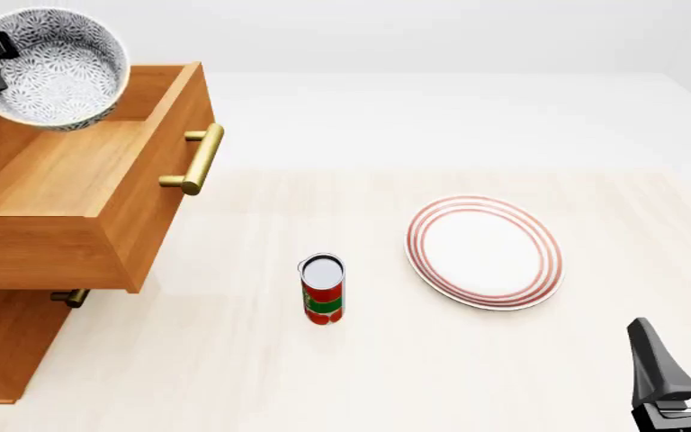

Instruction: Put the bowl in the top drawer of the cabinet.

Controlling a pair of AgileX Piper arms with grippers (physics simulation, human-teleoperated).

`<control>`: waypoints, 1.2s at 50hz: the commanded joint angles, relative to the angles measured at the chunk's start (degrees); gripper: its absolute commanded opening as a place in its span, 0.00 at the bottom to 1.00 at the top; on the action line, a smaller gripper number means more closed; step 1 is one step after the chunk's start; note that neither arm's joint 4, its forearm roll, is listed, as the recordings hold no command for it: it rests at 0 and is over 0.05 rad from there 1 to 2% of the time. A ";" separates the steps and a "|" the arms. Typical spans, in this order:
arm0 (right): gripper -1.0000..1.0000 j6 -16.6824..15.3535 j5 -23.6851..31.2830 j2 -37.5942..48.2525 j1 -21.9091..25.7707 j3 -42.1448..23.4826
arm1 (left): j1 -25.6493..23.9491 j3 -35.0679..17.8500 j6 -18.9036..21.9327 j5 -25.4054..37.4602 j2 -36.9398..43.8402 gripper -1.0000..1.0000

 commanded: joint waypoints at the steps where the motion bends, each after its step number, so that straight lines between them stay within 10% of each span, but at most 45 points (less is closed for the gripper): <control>1: 1.00 -0.01 0.00 0.01 0.00 0.00 | 0.80 -0.68 2.08 1.00 0.01 0.00; 60: 1.00 0.00 0.00 0.00 0.01 0.00 | 0.69 3.32 4.50 -1.74 2.71 0.00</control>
